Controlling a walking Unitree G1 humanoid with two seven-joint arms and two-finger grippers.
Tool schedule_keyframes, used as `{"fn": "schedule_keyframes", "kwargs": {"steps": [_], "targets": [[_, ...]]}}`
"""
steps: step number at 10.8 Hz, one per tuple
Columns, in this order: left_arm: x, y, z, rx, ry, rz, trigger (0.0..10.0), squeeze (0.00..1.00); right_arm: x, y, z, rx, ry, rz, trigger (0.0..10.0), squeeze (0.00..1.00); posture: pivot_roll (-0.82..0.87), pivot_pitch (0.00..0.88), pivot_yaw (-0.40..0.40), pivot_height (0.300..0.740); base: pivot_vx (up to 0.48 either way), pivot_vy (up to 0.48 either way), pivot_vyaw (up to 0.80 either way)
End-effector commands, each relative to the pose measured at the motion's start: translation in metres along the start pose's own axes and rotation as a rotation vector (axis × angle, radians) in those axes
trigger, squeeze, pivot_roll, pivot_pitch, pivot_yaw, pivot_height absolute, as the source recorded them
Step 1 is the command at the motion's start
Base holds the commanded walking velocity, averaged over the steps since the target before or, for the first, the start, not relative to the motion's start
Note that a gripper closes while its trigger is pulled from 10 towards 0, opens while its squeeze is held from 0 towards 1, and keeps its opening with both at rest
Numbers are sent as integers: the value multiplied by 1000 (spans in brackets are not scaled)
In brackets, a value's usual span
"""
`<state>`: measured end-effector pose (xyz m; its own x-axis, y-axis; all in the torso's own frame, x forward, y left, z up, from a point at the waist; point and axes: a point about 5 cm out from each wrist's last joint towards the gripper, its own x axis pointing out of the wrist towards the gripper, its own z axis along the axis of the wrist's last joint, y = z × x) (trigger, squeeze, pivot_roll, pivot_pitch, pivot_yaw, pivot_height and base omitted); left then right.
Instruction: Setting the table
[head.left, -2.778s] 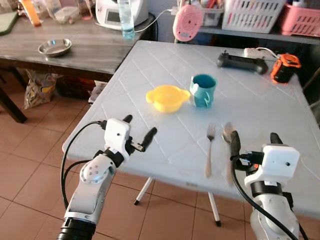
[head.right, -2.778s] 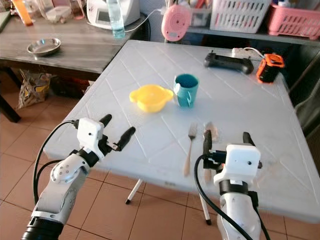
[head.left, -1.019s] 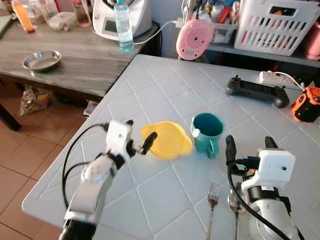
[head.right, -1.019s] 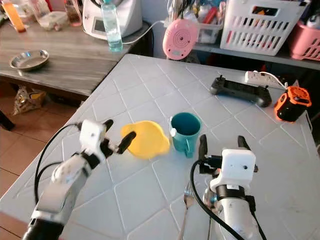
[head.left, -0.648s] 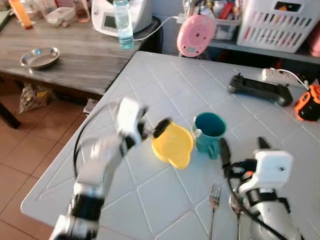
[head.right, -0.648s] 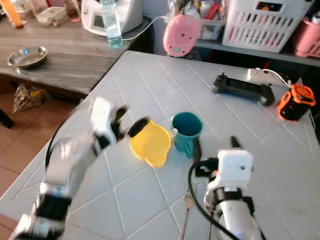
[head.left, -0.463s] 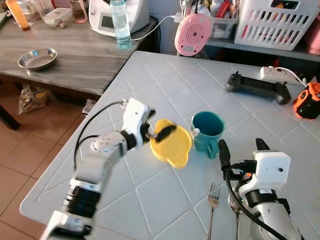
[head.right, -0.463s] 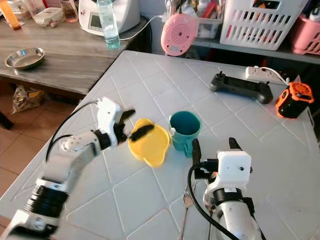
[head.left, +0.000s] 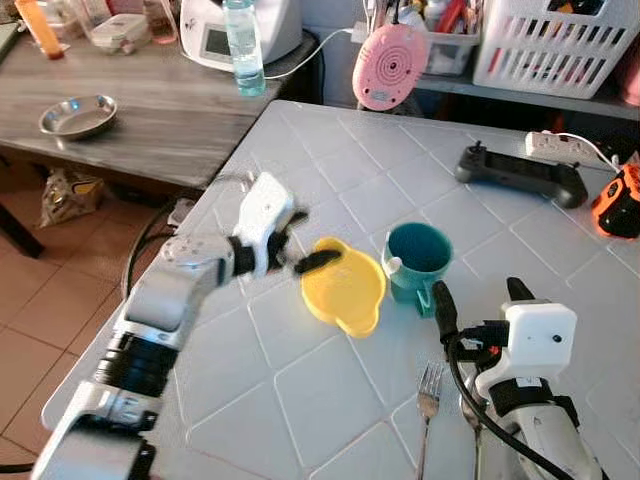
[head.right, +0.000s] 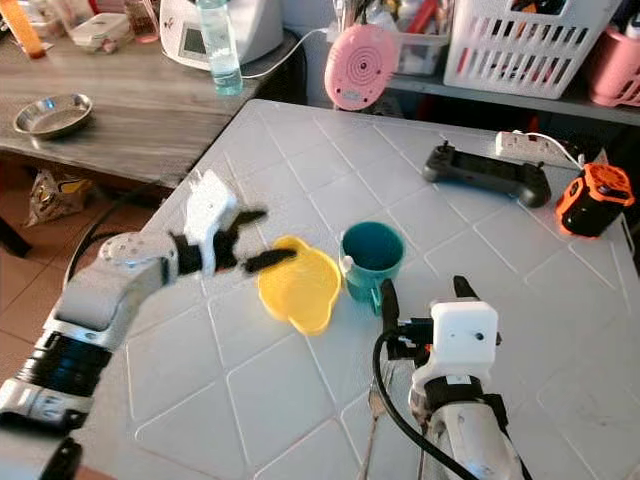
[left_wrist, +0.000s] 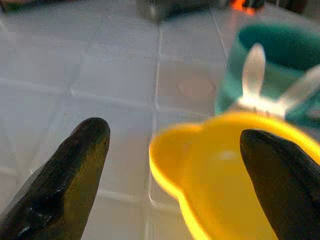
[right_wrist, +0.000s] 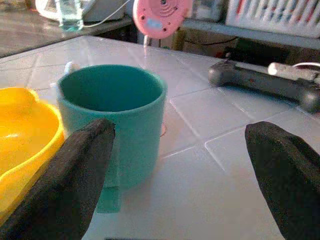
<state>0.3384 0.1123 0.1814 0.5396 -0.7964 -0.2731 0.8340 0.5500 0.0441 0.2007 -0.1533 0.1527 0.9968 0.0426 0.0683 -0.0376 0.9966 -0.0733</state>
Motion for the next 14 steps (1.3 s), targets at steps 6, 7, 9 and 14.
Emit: {"fn": "schedule_keyframes", "kwargs": {"steps": [6,7,9,14], "targets": [[-6,0,-12,-92,146,-64,3569,0,-28,14,0,105,85,264,10000,0,66,141,43,740,0,0,0],[-6,-1,-14,-92,156,-68,549,0,-30,18,0,114,91,303,10000,0,65,139,44,740,0,0,0],[-5,-1,-15,-123,158,-71,0,0,-34,26,2,132,104,373,10000,0,64,135,45,740,0,0,0],[-1,-4,-20,-185,196,-54,0,0,-33,31,-2,120,122,418,10000,0,68,130,44,740,0,0,0]]}}
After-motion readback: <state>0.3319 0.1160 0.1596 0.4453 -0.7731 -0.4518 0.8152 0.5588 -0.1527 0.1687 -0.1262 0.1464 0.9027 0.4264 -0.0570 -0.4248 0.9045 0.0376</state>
